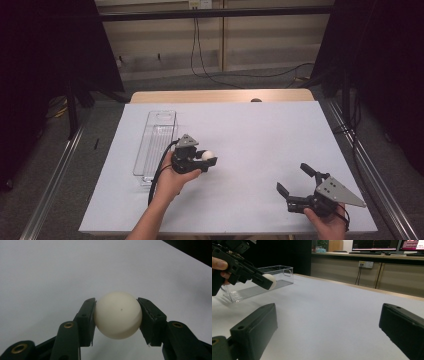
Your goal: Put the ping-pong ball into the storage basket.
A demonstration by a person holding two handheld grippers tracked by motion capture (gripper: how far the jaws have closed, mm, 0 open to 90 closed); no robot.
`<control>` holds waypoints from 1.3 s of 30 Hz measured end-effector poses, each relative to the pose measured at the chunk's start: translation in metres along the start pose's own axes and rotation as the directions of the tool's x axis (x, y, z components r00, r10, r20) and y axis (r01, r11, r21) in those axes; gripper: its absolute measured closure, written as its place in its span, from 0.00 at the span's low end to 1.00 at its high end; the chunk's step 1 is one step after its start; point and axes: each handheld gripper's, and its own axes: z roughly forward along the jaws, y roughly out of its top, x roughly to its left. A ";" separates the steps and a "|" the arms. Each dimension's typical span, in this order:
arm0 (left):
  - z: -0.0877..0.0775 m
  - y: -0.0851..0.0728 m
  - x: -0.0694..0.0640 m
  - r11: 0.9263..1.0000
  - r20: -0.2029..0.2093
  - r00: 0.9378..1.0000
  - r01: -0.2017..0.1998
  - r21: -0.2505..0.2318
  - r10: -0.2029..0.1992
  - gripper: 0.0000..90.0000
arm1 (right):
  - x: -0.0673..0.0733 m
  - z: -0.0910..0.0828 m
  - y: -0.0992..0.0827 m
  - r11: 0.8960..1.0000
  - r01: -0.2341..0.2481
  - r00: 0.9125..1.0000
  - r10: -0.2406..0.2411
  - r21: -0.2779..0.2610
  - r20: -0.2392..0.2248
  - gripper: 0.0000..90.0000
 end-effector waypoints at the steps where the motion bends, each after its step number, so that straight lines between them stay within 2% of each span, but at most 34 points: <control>1: -0.001 0.000 0.000 1.000 -0.005 1.000 0.001 0.001 -0.001 0.57 | 0.000 0.000 0.000 1.000 0.000 1.000 0.000 -0.003 0.004 0.01; 11: -0.007 0.001 0.005 1.000 -0.016 1.000 0.007 -0.006 -0.007 0.57 | 0.000 0.000 0.000 1.000 -0.004 1.000 0.004 0.002 0.000 0.01; 14: -0.009 0.001 0.006 1.000 -0.015 1.000 0.021 -0.009 -0.021 0.57 | 0.000 0.000 0.000 1.000 -0.002 1.000 0.002 0.000 0.000 0.01; 21: -0.013 0.002 0.009 1.000 -0.018 1.000 0.018 -0.007 -0.018 0.57 | 0.000 0.000 0.000 1.000 -0.007 1.000 0.007 0.002 0.004 0.01; 22: -0.013 0.002 0.009 1.000 -0.020 0.999 0.025 -0.019 -0.025 0.57 | 0.000 0.000 0.000 1.000 -0.006 1.000 0.006 0.003 0.002 0.01; 32: -0.019 0.003 0.012 0.999 -0.031 0.999 0.034 -0.028 -0.035 0.57 | 0.000 0.000 0.000 1.000 -0.007 1.000 0.007 0.001 0.003 0.01; 33: -0.020 0.003 0.013 1.000 -0.034 0.999 0.021 -0.017 -0.022 0.57 | 0.000 0.000 0.000 1.000 -0.007 1.000 0.007 0.002 0.003 0.01; 39: -0.022 0.004 0.014 0.999 -0.029 0.999 0.029 -0.027 -0.030 0.57 | 0.000 0.000 0.000 1.000 -0.007 1.000 0.007 0.002 0.004 0.01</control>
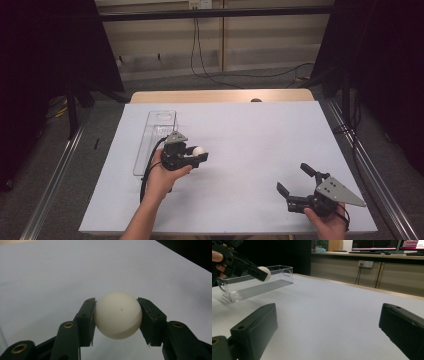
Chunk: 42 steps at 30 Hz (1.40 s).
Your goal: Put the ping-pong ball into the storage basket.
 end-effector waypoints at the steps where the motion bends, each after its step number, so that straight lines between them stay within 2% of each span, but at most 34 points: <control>1: 0.000 0.000 0.000 1.000 -0.003 1.000 -0.003 0.003 0.003 0.57 | 0.000 0.000 0.000 1.000 0.000 1.000 0.000 0.000 0.001 0.01; 4: -0.001 0.000 0.000 1.000 -0.002 1.000 0.007 -0.004 -0.007 0.57 | 0.000 0.000 0.000 1.000 0.001 1.000 -0.001 0.000 0.001 0.01; 7: -0.001 0.001 0.001 1.000 -0.007 1.000 -0.005 0.003 0.005 0.57 | 0.000 0.000 0.000 1.000 0.000 1.000 0.000 0.000 0.000 0.01; 9: -0.002 0.001 0.001 1.000 -0.004 1.000 0.008 -0.006 -0.008 0.57 | 0.000 0.000 0.000 1.000 0.000 1.000 0.000 -0.001 0.001 0.01; 11: -0.003 0.001 0.002 1.000 -0.017 1.000 0.005 -0.003 -0.005 0.57 | 0.000 0.000 0.000 1.000 -0.001 1.000 0.001 -0.002 0.000 0.01; 19: -0.006 0.002 0.005 1.000 -0.024 1.000 0.001 -0.012 -0.001 0.57 | 0.000 0.000 0.000 1.000 -0.004 1.000 0.004 -0.003 0.000 0.01; 29: -0.007 0.002 0.006 1.000 -0.022 1.000 0.003 -0.019 -0.003 0.57 | 0.000 0.000 -0.001 1.000 -0.007 1.000 0.007 0.006 -0.011 0.01; 32: -0.008 0.002 0.007 1.000 -0.024 1.000 -0.009 -0.012 0.008 0.57 | 0.000 0.000 -0.001 1.000 -0.008 1.000 0.008 0.007 -0.010 0.01; 42: -0.010 0.002 0.009 1.000 -0.034 0.999 0.003 -0.020 -0.004 0.57 | 0.000 0.000 -0.001 1.000 -0.010 1.000 0.010 0.008 -0.003 0.01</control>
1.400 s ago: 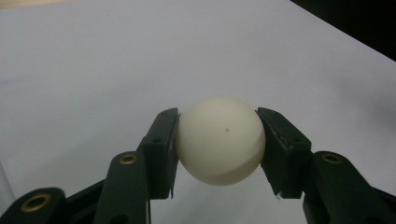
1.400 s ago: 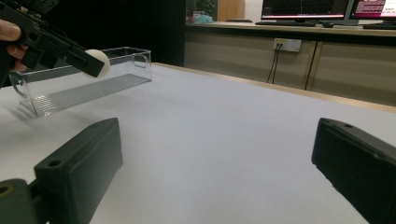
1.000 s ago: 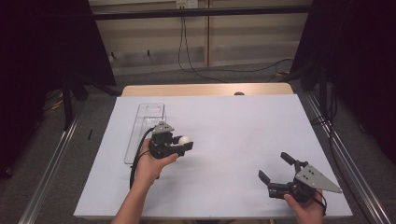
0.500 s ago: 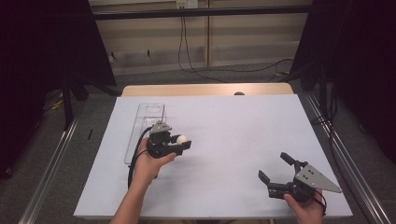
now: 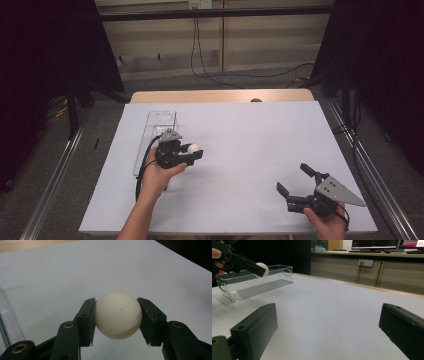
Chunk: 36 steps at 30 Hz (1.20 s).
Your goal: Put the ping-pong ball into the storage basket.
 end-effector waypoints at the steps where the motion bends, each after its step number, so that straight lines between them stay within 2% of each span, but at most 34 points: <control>1: -0.001 0.000 0.001 1.000 0.001 1.000 -0.012 0.006 0.012 0.57 | 0.000 0.000 0.000 1.000 -0.001 1.000 0.001 -0.004 0.001 0.01; 21: -0.005 0.002 0.006 1.000 -0.003 1.000 -0.001 -0.013 0.001 0.57 | -0.001 0.001 -0.001 1.000 -0.007 1.000 0.007 0.010 0.006 0.01; 27: -0.008 0.003 0.007 1.000 -0.016 1.000 -0.005 -0.002 0.005 0.57 | -0.001 0.001 -0.001 1.000 -0.008 1.000 0.008 0.009 0.006 0.01; 30: -0.008 0.003 0.008 1.000 -0.012 1.000 0.008 -0.017 -0.008 0.57 | -0.001 0.001 -0.001 1.000 -0.008 1.000 0.008 0.007 0.008 0.01; 33: -0.010 0.004 0.009 1.000 -0.019 1.000 -0.008 -0.005 0.008 0.57 | -0.001 0.000 -0.001 1.000 -0.005 1.000 0.005 0.008 0.004 0.01; 36: -0.010 0.004 0.010 1.000 -0.015 1.000 0.002 -0.016 -0.003 0.57 | -0.001 0.001 -0.001 1.000 -0.007 1.000 0.007 0.005 0.008 0.01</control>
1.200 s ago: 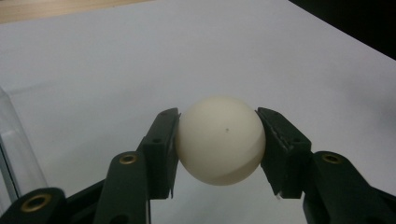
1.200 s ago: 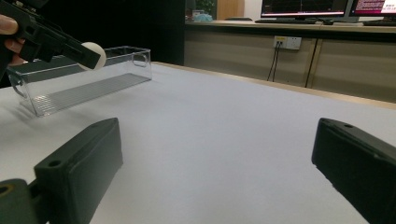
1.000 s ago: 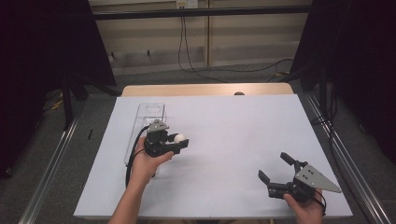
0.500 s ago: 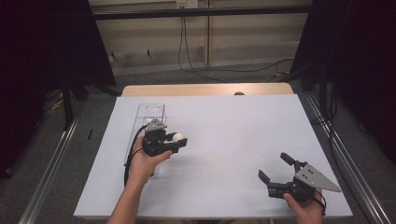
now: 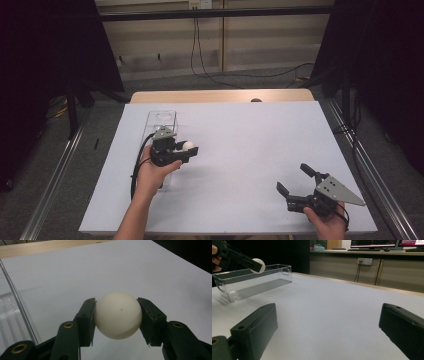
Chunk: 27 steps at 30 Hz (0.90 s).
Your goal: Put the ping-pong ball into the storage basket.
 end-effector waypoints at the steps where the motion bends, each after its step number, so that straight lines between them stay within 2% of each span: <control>1: 0.000 0.000 0.000 1.000 -0.008 1.000 0.000 0.001 0.000 0.57 | 0.000 0.000 0.000 1.000 0.002 1.000 -0.002 0.000 0.000 0.01; 6: -0.001 0.000 0.001 1.000 -0.003 1.000 0.013 -0.005 -0.013 0.57 | 0.000 0.000 0.000 1.000 0.002 1.000 -0.002 0.000 0.000 0.01; 12: -0.003 0.001 0.003 1.000 -0.010 1.000 0.004 0.011 -0.004 0.57 | 0.000 0.000 0.001 1.000 0.001 1.000 -0.001 0.000 -0.001 0.01; 15: -0.004 0.001 0.004 1.000 -0.013 1.000 0.018 0.001 -0.018 0.57 | 0.000 0.000 0.000 1.000 0.002 1.000 -0.002 0.000 0.001 0.01; 18: -0.006 0.001 0.006 1.000 -0.016 1.000 0.009 0.006 -0.009 0.57 | 0.000 0.000 0.000 1.000 0.008 1.000 -0.008 -0.004 0.003 0.02; 25: -0.007 0.001 0.008 1.000 -0.015 1.000 0.024 0.002 -0.024 0.57 | 0.000 0.000 0.001 1.000 0.006 1.000 -0.006 -0.002 0.000 0.02; 27: -0.007 0.001 0.008 1.000 -0.018 1.000 0.017 0.007 -0.017 0.57 | 0.000 0.000 0.000 1.000 0.003 1.000 -0.003 0.000 0.002 0.02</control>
